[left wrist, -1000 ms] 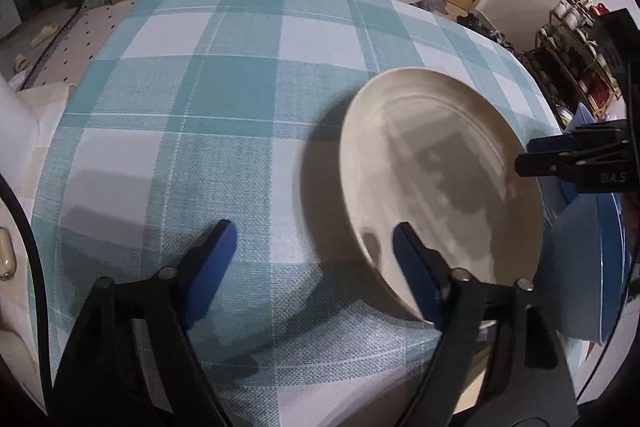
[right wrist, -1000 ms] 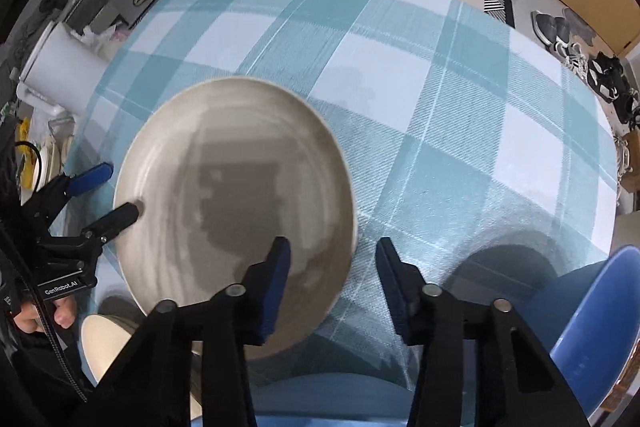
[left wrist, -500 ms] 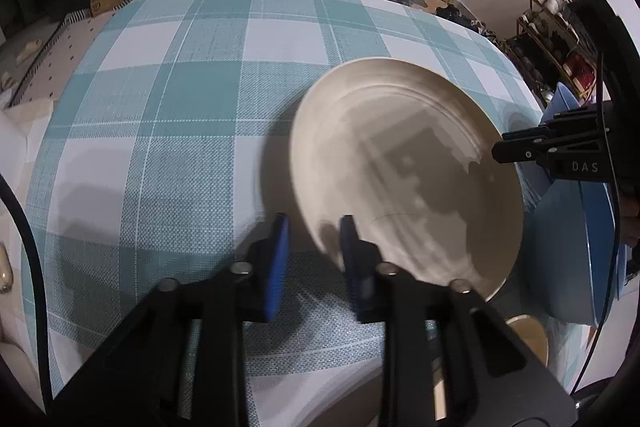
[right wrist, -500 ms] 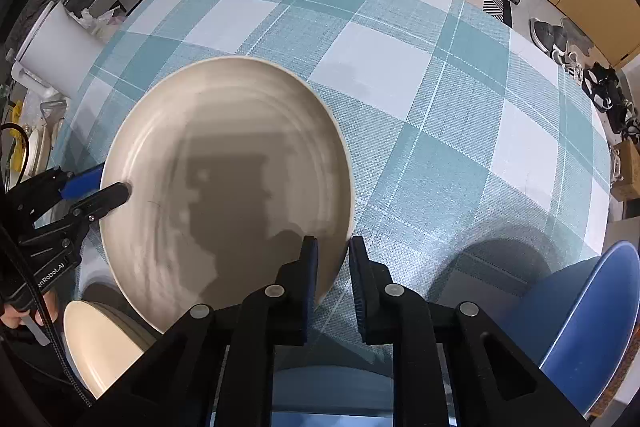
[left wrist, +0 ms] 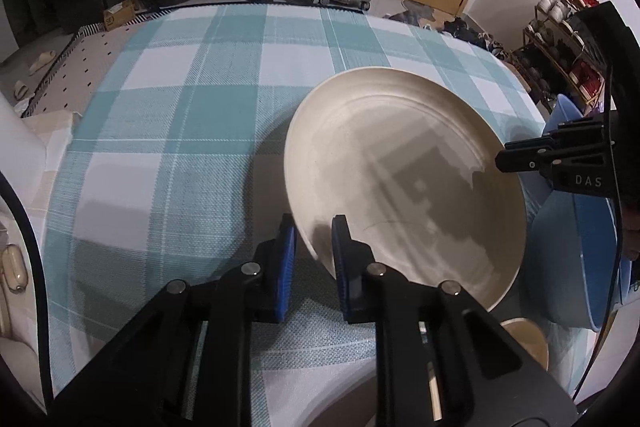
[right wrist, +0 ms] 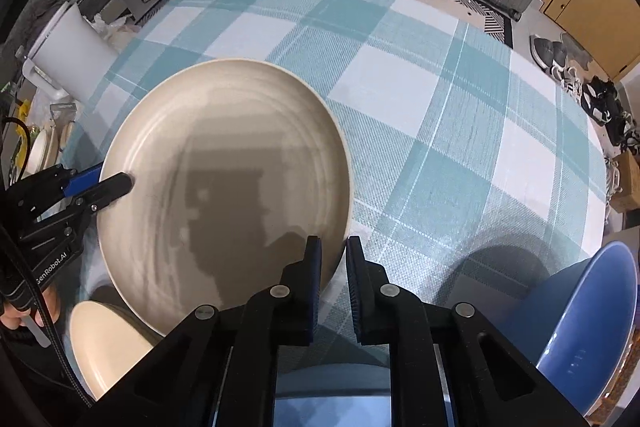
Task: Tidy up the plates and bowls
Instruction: 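Close the left gripper on the cream plate rim and tilt it up, then carry the cream plate with the left gripper over the stacked plates, then lower the held cream plate onto the plate stack and open the left gripper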
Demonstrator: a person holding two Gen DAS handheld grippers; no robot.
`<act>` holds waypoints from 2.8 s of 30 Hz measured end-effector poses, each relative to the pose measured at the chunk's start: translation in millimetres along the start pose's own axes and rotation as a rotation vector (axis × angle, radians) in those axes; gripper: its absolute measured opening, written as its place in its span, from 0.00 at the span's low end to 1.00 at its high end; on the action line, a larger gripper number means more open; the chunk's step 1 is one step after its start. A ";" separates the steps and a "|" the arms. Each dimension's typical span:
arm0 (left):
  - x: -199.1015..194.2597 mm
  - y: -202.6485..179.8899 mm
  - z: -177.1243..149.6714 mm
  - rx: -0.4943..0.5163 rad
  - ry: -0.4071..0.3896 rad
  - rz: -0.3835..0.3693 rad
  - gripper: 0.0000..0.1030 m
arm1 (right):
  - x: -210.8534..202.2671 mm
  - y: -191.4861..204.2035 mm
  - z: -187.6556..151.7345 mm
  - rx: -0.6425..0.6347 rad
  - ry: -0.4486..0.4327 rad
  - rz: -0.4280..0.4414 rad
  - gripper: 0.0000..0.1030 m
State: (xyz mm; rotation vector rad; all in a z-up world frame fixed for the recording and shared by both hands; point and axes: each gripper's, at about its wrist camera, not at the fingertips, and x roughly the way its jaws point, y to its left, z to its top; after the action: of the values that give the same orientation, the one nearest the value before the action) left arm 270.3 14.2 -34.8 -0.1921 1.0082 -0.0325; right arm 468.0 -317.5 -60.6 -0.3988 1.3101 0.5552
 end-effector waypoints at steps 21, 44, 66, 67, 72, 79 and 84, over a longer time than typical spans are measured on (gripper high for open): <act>-114.0 -3.0 -26.5 -0.015 -0.127 0.014 0.15 | -84.7 40.4 -35.2 0.028 -0.169 0.033 0.13; -201.8 -46.8 -114.8 0.048 -0.180 0.023 0.15 | -145.3 76.5 -151.9 0.043 -0.311 0.081 0.13; -191.2 -43.0 -173.3 0.082 -0.152 0.015 0.15 | -127.3 93.7 -215.8 0.110 -0.362 0.143 0.13; -189.5 -44.1 -175.3 0.089 -0.152 0.020 0.15 | -125.9 93.0 -217.7 0.112 -0.361 0.145 0.13; -181.4 -50.8 -184.0 0.122 -0.148 0.027 0.15 | -113.8 89.3 -228.8 0.149 -0.351 0.146 0.13; -167.5 -52.0 -189.4 0.132 -0.132 0.031 0.15 | -102.5 89.2 -240.3 0.162 -0.353 0.151 0.13; -157.5 -52.0 -193.3 0.142 -0.127 0.044 0.15 | -94.7 92.4 -244.6 0.172 -0.338 0.141 0.13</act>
State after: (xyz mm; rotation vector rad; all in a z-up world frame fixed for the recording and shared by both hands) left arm 26.4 -46.7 6.1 -0.0413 0.8794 -0.0506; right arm 205.0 -397.5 -19.3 -0.0654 1.0539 0.5941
